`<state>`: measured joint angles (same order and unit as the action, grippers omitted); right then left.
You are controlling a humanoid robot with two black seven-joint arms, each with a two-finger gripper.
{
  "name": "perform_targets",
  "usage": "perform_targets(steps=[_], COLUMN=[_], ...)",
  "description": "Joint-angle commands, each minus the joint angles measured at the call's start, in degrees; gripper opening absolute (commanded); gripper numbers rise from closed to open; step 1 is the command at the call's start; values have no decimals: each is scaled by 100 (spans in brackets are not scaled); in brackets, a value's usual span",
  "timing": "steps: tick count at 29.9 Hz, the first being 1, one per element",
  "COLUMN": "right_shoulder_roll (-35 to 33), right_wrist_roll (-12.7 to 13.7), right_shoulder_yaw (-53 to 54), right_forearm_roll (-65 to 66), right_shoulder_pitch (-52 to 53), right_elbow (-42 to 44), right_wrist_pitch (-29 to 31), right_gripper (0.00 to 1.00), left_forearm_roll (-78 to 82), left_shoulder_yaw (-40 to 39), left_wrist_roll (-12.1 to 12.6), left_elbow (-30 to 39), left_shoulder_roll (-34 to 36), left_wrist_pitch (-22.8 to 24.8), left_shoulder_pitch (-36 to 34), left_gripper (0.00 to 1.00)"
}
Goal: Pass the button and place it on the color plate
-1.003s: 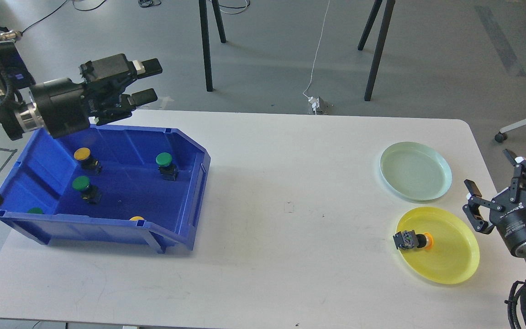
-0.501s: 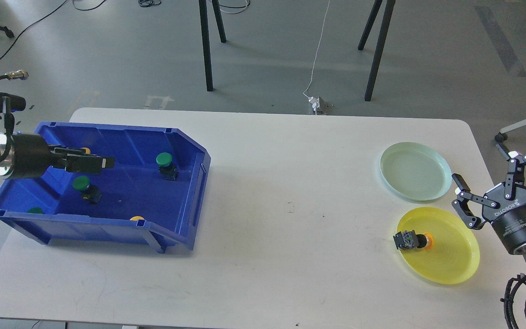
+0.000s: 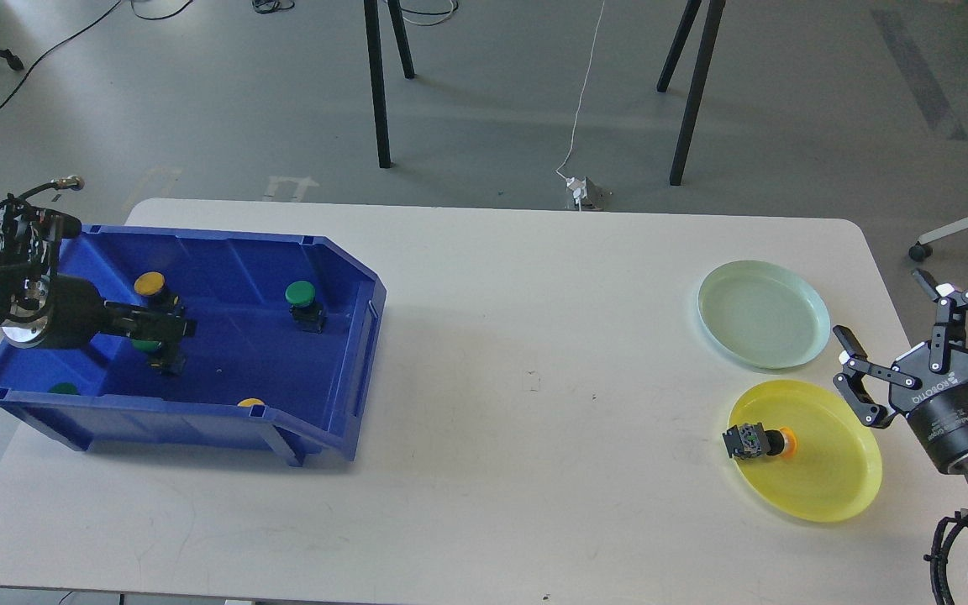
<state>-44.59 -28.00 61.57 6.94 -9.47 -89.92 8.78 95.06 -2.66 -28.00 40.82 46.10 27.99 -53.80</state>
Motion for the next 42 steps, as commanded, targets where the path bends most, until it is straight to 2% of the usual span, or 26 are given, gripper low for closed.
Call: perform_targets(steps=[1, 7, 13, 26, 34, 42], right_shoulder_roll=[3, 3, -6, -6, -6, -6], right_wrist_roll=[0, 0, 0, 0, 0, 0], right_shoulder_yaw=[-4, 4, 4, 13, 13, 13], right_forearm_roll=[-9, -9, -9, -9, -9, 0], right_shoulder_pitch=[-2, -55, -125, -178, -196, -240], right_elbow=[-17, 1, -17, -17, -17, -17], right_wrist_pitch=[9, 115, 272, 414, 414, 414], right_gripper=[94, 94, 94, 94, 94, 94], left_forearm_roll=[4, 4, -14, -23, -14, -40], left_shoulder_yaw=[19, 28, 169, 345, 345, 345], left_wrist_roll=[0, 0, 0, 0, 0, 0], left_elbow=[-127, -302, -891, -1217, -1234, -1726], left_shoulder_roll=[-83, -188, -566, -760, -830, -1103], left_wrist_pitch=[1, 1, 1, 1, 1, 1], left_shoulder_pitch=[1, 10, 28, 36, 45, 150], left_gripper=[94, 94, 94, 93, 85, 74])
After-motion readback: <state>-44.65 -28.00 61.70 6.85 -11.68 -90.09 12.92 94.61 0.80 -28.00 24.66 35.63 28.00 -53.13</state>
